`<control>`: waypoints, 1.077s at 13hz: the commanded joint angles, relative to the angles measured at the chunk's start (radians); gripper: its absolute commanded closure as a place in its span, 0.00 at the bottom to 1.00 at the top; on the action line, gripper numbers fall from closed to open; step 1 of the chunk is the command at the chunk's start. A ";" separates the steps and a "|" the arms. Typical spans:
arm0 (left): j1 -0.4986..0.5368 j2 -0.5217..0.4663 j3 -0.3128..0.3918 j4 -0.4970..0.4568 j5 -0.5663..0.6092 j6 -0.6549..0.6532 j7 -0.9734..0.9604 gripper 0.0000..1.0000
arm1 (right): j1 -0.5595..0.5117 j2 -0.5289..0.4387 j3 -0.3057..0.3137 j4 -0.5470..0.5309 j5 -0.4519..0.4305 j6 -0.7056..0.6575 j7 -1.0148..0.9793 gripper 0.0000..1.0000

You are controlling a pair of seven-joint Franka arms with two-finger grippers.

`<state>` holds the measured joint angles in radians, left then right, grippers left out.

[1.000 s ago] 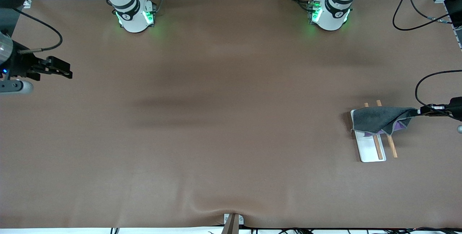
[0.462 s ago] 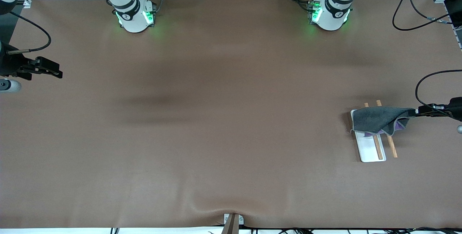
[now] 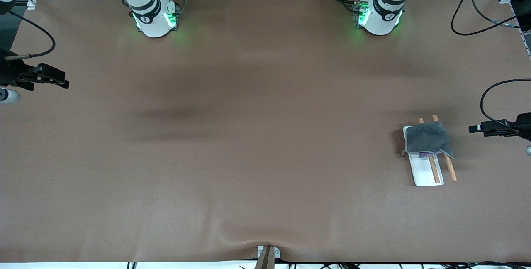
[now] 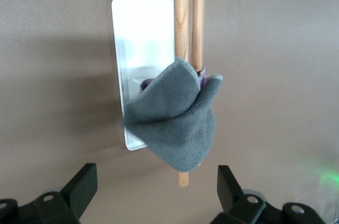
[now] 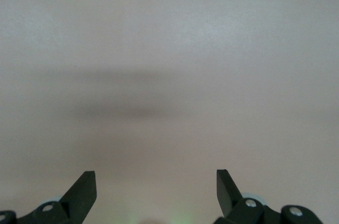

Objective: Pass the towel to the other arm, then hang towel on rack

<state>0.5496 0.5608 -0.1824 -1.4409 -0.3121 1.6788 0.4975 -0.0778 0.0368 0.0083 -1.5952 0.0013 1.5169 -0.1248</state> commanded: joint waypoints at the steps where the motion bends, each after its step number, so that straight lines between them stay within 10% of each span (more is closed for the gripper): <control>1: -0.022 -0.051 -0.003 0.000 0.033 -0.019 -0.042 0.00 | -0.014 -0.035 0.016 -0.038 0.020 0.016 -0.006 0.00; 14: -0.186 -0.346 -0.012 -0.006 0.120 -0.129 -0.372 0.00 | 0.067 -0.012 0.021 0.113 0.005 -0.070 0.033 0.00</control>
<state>0.3760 0.2741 -0.1922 -1.4278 -0.2173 1.5667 0.1710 -0.0369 0.0303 0.0300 -1.5162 0.0047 1.4796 -0.0870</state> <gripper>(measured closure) 0.000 0.000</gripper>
